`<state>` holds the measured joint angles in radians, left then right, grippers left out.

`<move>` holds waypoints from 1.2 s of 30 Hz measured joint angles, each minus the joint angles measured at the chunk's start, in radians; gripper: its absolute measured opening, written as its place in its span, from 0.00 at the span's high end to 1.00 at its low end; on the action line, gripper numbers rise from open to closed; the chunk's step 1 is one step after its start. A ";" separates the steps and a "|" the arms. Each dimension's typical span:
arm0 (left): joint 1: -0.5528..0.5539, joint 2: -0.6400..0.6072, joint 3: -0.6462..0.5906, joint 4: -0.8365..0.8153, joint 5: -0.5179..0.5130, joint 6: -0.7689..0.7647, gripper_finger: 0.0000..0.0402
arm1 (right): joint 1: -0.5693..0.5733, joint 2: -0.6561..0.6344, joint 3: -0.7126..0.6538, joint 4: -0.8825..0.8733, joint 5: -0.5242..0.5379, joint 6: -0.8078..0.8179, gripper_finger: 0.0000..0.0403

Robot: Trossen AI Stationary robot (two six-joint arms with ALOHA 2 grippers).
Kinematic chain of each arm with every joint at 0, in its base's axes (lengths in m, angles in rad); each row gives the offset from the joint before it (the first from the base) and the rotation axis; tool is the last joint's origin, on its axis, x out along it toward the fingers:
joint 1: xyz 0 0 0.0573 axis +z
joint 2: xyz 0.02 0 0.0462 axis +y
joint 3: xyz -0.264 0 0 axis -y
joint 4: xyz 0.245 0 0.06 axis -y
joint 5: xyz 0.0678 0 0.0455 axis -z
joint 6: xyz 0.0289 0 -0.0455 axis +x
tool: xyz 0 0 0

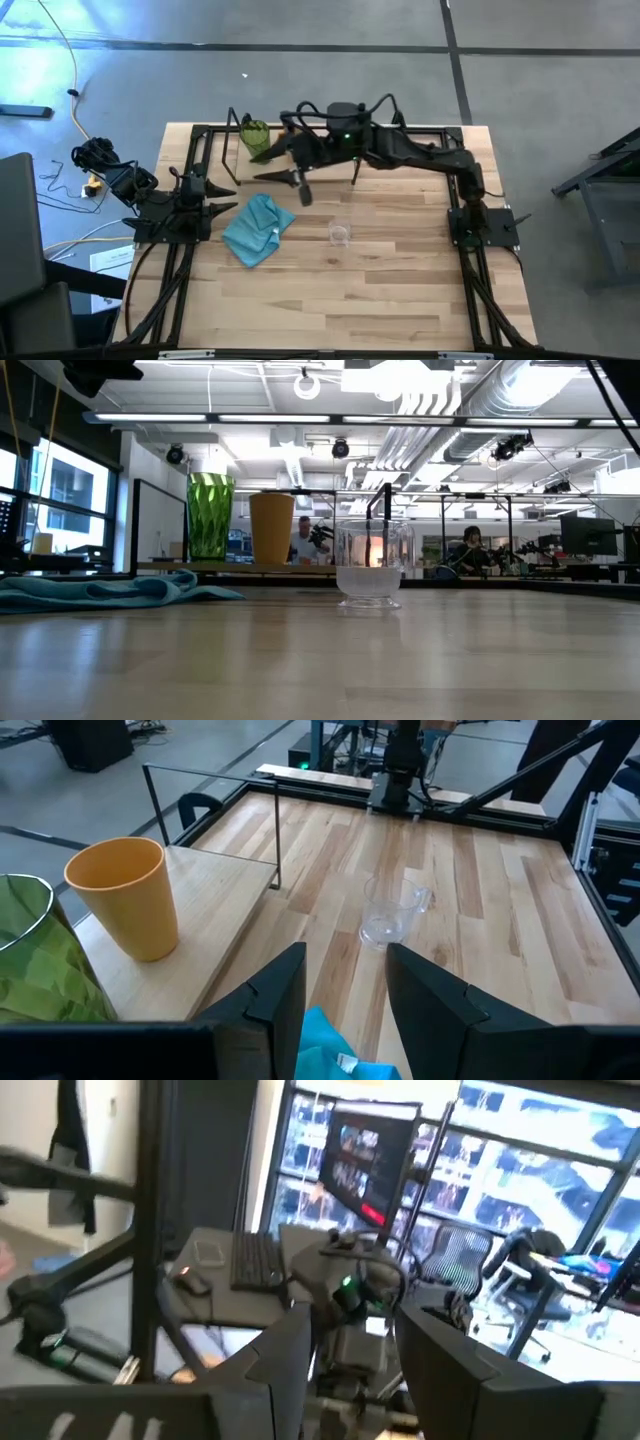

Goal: Stack small to large cups/mugs on shelf
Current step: Put the transparent mug on the shelf

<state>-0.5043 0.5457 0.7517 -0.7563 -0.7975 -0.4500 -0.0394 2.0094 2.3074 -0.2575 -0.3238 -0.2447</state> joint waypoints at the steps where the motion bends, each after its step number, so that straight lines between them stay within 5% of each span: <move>1: 0.000 0.000 0.000 0.000 0.000 0.000 0.68 | -0.002 0.011 0.000 0.028 -0.009 0.005 0.65; 23: 0.000 0.000 0.000 -0.005 0.009 0.000 0.68 | -0.026 0.088 0.000 0.505 -0.135 0.188 0.65; 29: 0.000 0.000 0.000 -0.006 0.030 0.000 0.68 | -0.063 -0.027 -0.001 0.363 -0.124 0.181 0.65; 36: 0.000 0.000 0.000 -0.005 0.030 0.000 0.68 | -0.056 -0.245 0.000 -0.040 0.082 -0.020 0.65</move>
<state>-0.5044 0.5460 0.7517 -0.7612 -0.7678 -0.4500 -0.0951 1.7641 2.3077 -0.2975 -0.2420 -0.2651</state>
